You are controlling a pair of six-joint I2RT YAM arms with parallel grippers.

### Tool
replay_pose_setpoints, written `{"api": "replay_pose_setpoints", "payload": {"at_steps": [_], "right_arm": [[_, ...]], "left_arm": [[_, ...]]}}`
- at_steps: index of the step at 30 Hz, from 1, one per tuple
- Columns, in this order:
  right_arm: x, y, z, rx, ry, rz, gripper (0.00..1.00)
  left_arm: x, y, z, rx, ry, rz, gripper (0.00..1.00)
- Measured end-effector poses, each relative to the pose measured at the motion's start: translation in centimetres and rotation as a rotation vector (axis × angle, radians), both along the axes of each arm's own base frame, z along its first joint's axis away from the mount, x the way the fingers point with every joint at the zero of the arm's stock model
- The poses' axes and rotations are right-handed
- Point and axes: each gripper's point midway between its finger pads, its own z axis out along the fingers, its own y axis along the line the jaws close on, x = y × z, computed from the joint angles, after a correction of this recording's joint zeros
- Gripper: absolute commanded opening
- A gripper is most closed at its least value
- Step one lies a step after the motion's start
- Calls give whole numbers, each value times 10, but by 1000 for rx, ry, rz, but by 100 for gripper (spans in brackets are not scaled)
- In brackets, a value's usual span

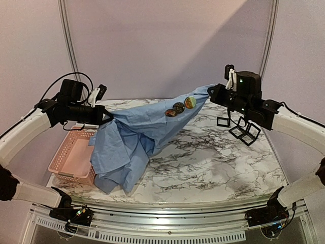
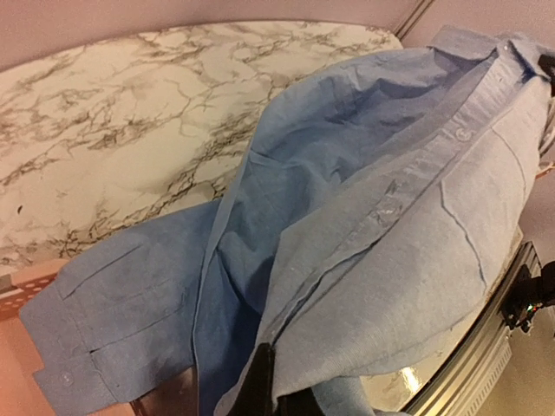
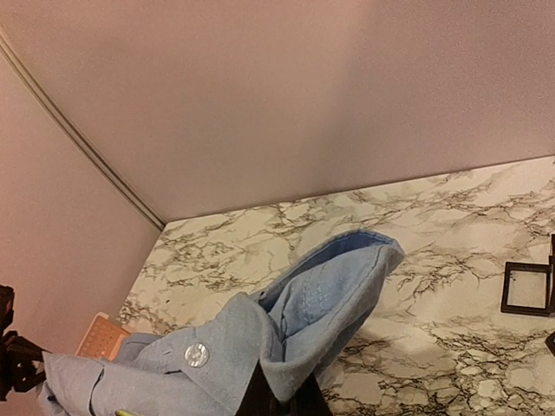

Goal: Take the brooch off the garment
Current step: Flatten out the flattened clothing at the center of the board.

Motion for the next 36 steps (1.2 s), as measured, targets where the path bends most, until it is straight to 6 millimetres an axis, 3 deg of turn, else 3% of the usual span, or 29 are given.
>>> {"api": "replay_pose_setpoints", "payload": {"at_steps": [8,12,15,18,21,25,27,31,36], "right_arm": [[44,27,-84,-111,157,-24,0],[69,51,-105,-117,192,14,3],[86,74,-117,-110,208,67,9],[98,99,-131,-99,223,141,15],[104,116,-143,-98,238,200,27],[106,130,-142,-96,231,265,50],[106,131,-138,-106,218,278,67],[97,120,-136,-130,214,258,89],[60,81,-122,-150,213,208,97]], "left_arm": [[-16,11,-62,73,165,28,13],[-21,15,-96,122,261,47,44],[-24,17,-108,152,296,61,69],[-23,13,-103,164,277,56,86],[-15,6,-85,151,231,54,98],[-1,-9,-47,113,138,31,100],[8,-23,-31,99,99,8,99],[14,-58,-31,124,87,-65,100],[23,-102,-51,173,112,-143,100]]}}
